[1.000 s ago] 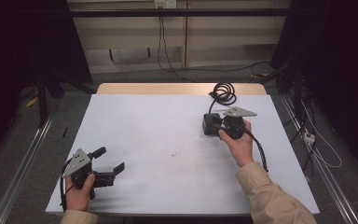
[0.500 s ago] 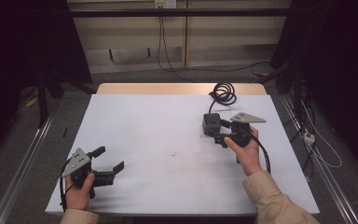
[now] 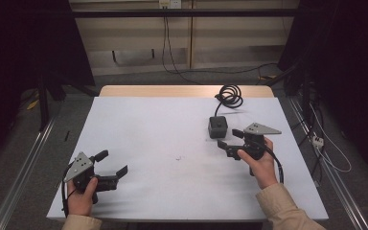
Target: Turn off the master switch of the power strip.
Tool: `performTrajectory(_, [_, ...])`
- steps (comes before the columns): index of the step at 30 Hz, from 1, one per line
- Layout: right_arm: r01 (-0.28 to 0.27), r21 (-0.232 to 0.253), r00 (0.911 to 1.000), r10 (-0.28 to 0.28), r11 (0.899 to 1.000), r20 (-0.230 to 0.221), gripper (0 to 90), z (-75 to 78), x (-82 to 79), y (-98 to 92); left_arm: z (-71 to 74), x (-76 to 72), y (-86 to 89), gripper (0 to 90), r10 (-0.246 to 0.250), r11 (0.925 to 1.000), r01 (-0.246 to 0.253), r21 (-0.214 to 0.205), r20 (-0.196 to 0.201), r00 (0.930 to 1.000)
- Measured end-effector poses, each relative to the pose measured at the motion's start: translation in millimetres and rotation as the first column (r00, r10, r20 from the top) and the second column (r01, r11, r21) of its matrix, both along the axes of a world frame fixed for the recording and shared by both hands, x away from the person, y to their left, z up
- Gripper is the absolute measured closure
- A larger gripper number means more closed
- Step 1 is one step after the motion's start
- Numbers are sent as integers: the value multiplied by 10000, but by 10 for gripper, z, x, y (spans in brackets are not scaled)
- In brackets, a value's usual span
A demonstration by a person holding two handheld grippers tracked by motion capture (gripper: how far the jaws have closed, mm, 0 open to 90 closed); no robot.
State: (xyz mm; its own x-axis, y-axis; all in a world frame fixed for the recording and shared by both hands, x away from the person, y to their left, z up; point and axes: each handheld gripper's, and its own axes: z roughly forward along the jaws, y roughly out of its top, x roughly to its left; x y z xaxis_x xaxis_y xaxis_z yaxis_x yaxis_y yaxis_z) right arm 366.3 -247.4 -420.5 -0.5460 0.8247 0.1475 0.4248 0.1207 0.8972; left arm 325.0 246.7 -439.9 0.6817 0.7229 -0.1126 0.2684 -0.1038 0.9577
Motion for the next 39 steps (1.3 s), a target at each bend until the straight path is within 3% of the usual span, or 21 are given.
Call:
performTrajectory(16, [-266, -451, 9995, 260, 9986, -156, 165, -87, -236, -109, 0, 0, -5, 24, -13, 10000, 13, 6, 17, 10000])
performTrajectory(39, [-269, -414, 9991, 256, 9988, -328, 136, -231, -503, -256, 1, -6, 7, 24, 53, 10000, -53, -26, 9, 10000])
